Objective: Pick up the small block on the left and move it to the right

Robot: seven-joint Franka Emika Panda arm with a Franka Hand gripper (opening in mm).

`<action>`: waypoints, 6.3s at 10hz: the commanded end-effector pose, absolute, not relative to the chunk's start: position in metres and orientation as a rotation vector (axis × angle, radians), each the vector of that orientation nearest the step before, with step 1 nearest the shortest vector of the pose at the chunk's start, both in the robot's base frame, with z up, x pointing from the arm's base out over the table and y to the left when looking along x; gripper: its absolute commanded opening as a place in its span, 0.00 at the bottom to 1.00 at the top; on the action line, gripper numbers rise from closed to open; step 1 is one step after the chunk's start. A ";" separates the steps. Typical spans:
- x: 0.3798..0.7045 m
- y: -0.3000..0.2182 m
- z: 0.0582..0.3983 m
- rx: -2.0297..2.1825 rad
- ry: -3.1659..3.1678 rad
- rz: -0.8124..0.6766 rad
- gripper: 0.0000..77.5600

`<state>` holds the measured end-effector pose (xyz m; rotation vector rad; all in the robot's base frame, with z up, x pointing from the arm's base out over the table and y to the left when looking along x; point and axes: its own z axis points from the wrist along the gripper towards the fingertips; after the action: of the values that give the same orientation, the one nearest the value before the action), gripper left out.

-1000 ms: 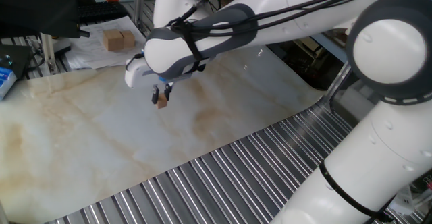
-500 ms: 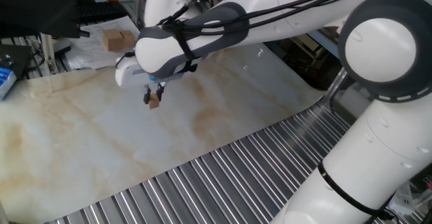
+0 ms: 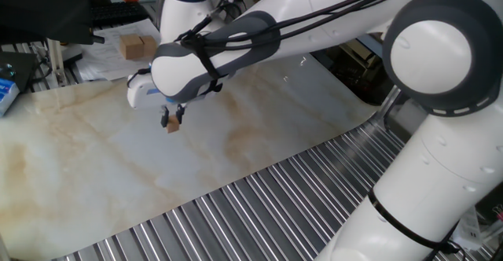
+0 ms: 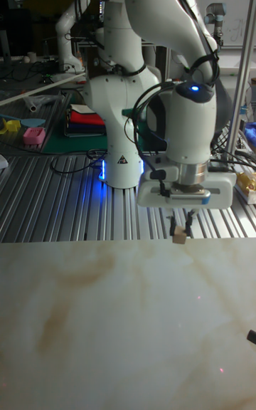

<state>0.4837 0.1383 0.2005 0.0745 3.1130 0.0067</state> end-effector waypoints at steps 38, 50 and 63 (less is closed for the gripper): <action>0.519 0.143 0.164 -0.161 3.101 -0.044 0.02; 0.519 0.143 0.164 -0.075 3.141 0.045 0.02; 0.527 0.156 0.108 -0.066 3.122 0.090 0.02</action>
<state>0.5231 0.1546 0.1123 -0.0608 3.1288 0.0964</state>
